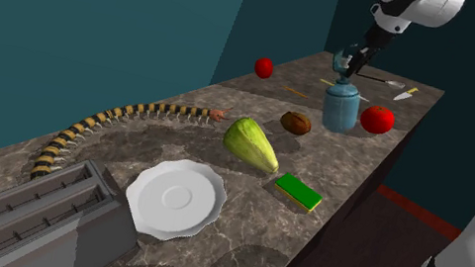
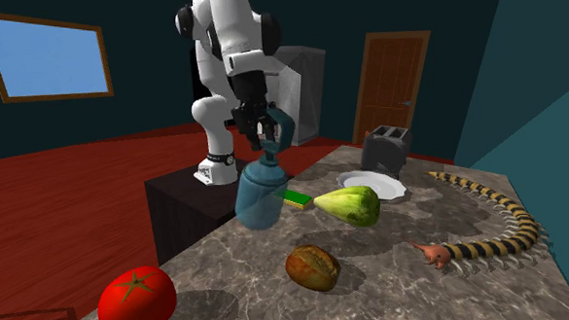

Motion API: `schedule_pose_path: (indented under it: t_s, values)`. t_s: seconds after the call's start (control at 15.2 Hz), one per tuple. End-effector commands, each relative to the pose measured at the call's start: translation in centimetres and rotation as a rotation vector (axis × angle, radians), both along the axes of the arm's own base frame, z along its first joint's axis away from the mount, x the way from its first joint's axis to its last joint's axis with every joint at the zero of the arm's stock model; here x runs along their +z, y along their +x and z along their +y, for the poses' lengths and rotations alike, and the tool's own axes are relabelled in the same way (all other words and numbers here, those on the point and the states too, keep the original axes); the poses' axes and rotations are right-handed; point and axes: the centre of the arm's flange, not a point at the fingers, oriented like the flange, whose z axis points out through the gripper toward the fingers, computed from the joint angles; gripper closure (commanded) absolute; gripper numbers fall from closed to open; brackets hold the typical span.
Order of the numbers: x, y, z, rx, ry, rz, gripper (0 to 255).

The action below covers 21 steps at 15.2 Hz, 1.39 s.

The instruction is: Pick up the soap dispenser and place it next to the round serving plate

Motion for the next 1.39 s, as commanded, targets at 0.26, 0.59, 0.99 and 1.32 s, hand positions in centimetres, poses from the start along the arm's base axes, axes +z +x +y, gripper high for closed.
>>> schedule_pose_path:
  t_s: [0.26, 0.59, 0.99, 1.32]
  values:
    - [3.2, 0.0, 0.0, 0.0, 0.0, -0.001, 255]
    - [5.8, 0.0, 0.0, 0.0, 0.0, -0.001, 255]
    - [9.0, 0.0, 0.0, 0.0, 0.0, -0.001, 255]
    - [11.6, 0.0, 0.0, 0.0, 0.0, -0.001, 255]
